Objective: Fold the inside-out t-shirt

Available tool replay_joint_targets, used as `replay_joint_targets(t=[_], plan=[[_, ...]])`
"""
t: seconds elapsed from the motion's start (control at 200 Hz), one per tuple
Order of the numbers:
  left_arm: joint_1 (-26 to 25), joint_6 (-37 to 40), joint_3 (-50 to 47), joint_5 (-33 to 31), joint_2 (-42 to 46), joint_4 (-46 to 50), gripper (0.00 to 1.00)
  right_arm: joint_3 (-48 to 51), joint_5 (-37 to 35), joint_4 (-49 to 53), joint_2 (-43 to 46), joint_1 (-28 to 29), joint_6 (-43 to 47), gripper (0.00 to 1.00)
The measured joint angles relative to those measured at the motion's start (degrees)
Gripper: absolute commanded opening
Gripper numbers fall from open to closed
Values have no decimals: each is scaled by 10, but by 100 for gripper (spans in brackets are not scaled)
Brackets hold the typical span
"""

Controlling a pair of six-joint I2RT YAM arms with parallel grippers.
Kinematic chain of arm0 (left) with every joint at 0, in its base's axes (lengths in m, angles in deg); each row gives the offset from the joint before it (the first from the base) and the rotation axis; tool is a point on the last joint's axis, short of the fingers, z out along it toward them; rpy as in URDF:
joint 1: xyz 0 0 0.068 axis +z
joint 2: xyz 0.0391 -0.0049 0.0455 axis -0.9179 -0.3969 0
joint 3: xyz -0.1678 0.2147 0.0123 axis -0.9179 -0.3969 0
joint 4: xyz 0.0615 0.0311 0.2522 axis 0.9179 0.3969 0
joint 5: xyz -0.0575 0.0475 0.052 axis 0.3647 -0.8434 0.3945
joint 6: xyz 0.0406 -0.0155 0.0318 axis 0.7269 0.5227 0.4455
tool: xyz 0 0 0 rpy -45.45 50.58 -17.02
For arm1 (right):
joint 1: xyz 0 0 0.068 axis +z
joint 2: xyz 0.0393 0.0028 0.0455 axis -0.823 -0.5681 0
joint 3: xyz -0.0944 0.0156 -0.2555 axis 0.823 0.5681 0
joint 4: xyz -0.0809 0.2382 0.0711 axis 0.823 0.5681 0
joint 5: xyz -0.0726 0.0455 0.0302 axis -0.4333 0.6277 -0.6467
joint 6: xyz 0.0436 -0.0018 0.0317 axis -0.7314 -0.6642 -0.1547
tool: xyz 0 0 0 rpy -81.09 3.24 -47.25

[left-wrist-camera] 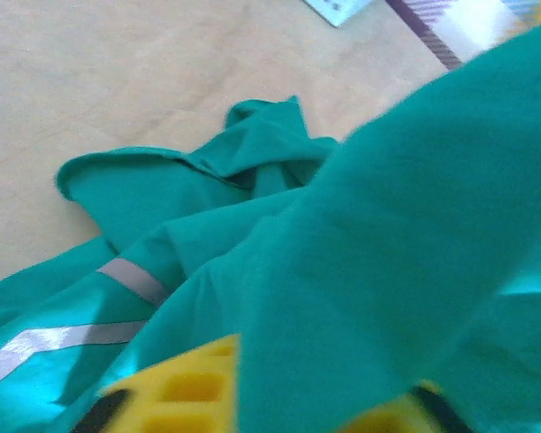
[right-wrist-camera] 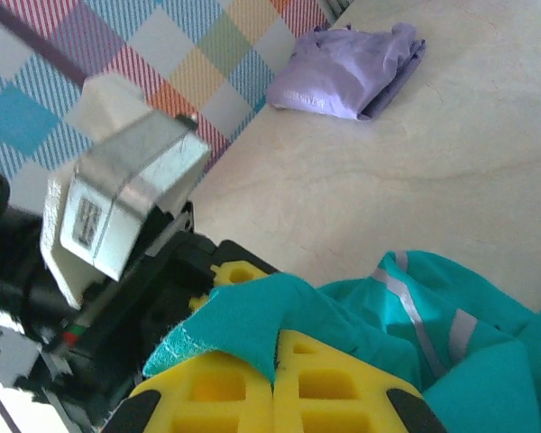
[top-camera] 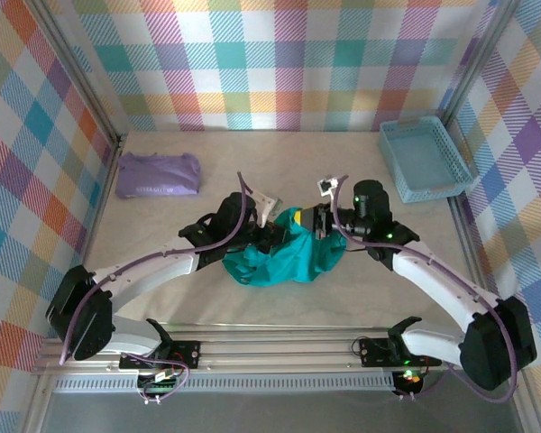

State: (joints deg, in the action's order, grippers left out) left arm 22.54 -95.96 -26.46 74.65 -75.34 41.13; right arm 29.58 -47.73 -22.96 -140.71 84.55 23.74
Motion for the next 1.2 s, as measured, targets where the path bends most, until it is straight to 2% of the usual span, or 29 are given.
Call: replay_joint_targets(t=[0.2, 0.375, 0.48, 0.61, 0.71, 0.84, 1.005, 1.2], plan=[[19, -39, -48, 139, 40, -90, 0, 22, -24, 33, 32, 0, 91, 7], [30, -74, -108, 244, 92, -177, 0, 24, -61, 49, 13, 2, 99, 17], [31, -90, -120, 280, 99, -214, 0, 0, -85, 92, -12, 1, 94, 25], [38, -101, -123, 271, 112, -218, 0, -32, -103, 154, -10, 0, 105, 36], [43, -104, -123, 244, 125, -218, 0, -30, -104, 185, 35, 0, 125, 42], [46, -106, -123, 227, 129, -218, 0, -12, -40, 180, 113, -1, 140, 50], [46, -106, -123, 223, 129, -217, 0, -5, 82, 118, 96, 1, 136, 48], [46, -106, -123, 223, 129, -213, 0, 2, 141, 67, 43, 0, 134, 46]])
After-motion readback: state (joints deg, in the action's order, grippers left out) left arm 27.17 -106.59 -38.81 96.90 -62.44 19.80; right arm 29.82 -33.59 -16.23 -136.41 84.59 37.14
